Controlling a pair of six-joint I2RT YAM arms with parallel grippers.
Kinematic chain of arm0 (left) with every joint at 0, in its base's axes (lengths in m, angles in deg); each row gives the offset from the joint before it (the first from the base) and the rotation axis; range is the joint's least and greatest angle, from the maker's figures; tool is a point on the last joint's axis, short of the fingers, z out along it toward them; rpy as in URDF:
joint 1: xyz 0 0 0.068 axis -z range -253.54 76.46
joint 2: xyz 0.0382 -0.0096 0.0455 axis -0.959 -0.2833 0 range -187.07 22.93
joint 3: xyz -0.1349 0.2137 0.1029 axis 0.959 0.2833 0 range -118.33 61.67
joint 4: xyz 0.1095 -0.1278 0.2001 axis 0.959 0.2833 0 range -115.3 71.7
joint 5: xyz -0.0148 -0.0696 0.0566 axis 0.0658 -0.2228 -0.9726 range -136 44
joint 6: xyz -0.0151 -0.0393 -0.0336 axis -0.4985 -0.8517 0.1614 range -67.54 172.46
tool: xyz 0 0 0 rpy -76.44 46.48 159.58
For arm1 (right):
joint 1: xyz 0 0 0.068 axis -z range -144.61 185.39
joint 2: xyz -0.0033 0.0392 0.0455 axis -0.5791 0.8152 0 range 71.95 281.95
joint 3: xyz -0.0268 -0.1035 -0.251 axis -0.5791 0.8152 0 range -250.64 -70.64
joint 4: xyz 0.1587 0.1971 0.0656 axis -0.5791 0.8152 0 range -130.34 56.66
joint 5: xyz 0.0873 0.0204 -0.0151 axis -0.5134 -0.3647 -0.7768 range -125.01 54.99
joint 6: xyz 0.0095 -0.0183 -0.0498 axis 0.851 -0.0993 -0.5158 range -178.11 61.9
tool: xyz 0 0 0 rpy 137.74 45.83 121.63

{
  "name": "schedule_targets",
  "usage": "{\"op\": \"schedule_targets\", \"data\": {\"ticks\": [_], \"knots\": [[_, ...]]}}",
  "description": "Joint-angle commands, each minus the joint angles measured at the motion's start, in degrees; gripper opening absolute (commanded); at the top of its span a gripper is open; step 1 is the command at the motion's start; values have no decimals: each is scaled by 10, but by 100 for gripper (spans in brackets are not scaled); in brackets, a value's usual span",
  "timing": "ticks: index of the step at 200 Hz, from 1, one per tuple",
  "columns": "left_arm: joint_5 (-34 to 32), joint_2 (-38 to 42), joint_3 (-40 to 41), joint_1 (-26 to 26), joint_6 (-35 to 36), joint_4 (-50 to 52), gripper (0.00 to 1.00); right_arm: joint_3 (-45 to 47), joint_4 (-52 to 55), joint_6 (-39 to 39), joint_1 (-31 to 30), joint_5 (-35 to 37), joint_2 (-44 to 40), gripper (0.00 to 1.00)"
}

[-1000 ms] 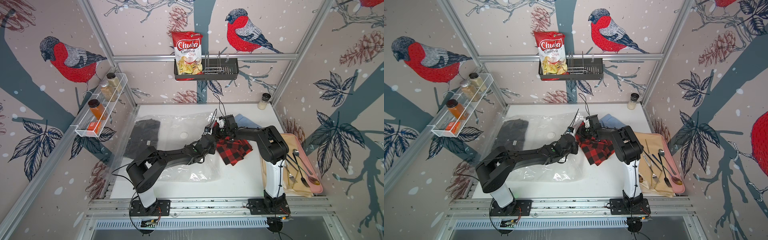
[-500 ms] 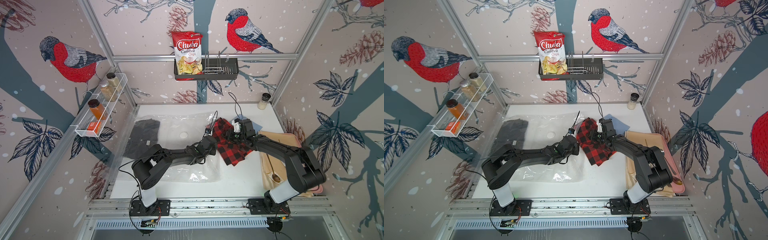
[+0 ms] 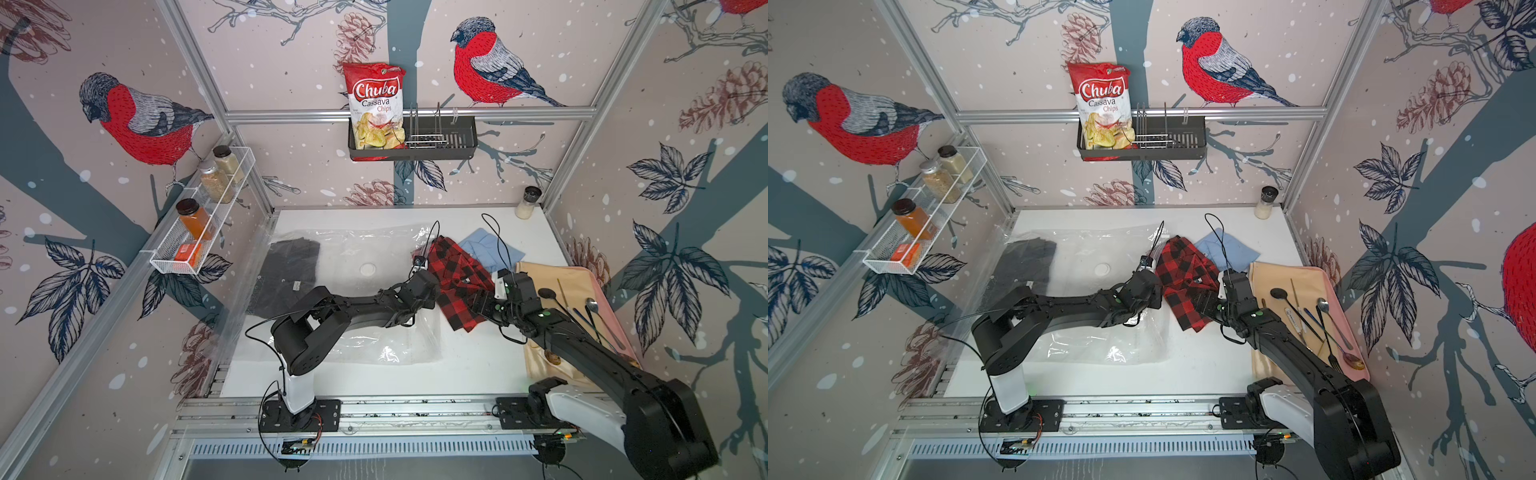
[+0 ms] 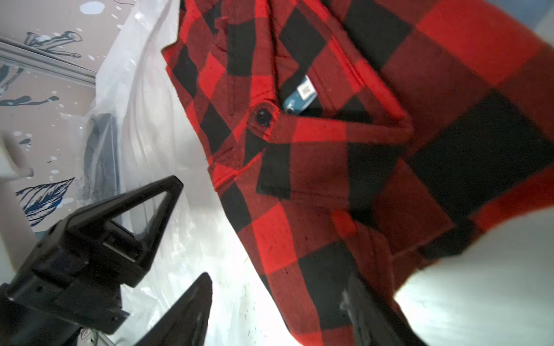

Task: Place the folded shirt into the vacuum bag
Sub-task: Place the shirt in the vacuum bag.

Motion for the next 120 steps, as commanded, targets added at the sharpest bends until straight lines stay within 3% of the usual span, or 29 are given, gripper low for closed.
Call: {"op": "schedule_targets", "data": {"ticks": [1, 43, 120], "knots": [[-6, -3, -10, 3, -4, 4, 0, 12, 34, 13, -1, 16, -13, 79], [-12, -4, -15, 5, -3, 12, 0, 21, 45, 31, -11, 36, 6, 82], [-13, -5, -16, 6, -5, 16, 0, 2, 119, 78, -67, 166, 2, 84]]}}
